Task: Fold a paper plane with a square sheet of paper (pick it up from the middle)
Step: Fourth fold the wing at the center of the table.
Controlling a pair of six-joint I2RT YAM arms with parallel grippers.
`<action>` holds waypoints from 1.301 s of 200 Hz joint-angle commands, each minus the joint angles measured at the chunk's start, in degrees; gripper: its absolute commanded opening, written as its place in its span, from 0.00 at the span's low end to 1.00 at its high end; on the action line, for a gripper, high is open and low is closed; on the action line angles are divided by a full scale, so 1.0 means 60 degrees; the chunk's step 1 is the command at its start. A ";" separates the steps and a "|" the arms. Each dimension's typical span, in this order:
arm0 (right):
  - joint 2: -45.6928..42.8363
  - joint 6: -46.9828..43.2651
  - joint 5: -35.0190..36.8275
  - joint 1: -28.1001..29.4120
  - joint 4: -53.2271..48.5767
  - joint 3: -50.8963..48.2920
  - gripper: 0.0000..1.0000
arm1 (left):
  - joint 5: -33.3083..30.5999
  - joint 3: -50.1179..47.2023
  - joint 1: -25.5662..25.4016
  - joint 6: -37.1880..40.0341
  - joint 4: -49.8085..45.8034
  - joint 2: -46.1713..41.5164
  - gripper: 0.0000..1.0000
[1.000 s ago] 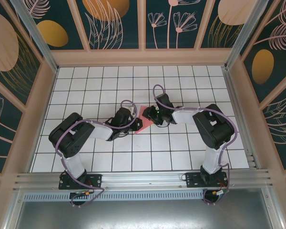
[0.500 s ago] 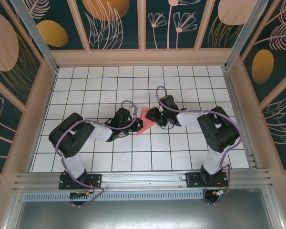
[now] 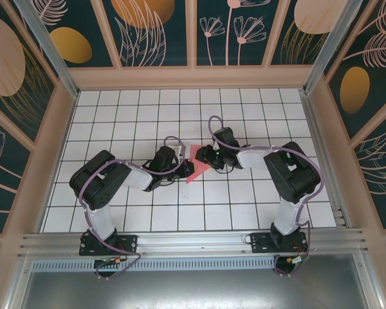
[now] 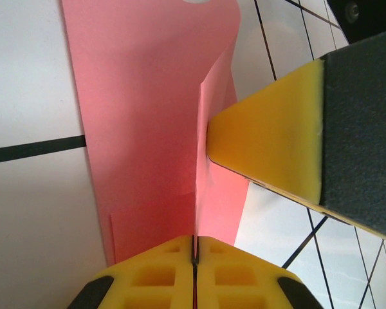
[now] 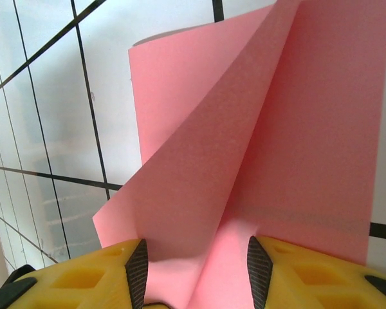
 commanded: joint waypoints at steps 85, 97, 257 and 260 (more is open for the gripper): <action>0.0794 -0.0146 0.0953 0.0289 -0.1412 0.0576 0.49 | -0.0453 -0.0462 0.0201 0.0357 -0.0862 -0.1494 0.36; 0.0793 -0.0142 0.1021 0.0294 -0.1525 0.0601 0.49 | -0.0742 -0.0566 0.0199 0.0454 -0.1136 -0.1821 0.36; 0.1558 0.0641 0.1647 0.0433 -0.2947 0.1289 0.62 | 0.0500 -0.0127 0.0192 0.0164 -0.0518 -0.0914 0.11; 0.1577 0.0635 0.1659 0.0440 -0.2968 0.1292 0.62 | 0.0445 -0.0125 0.0191 0.0155 -0.0551 -0.0898 0.10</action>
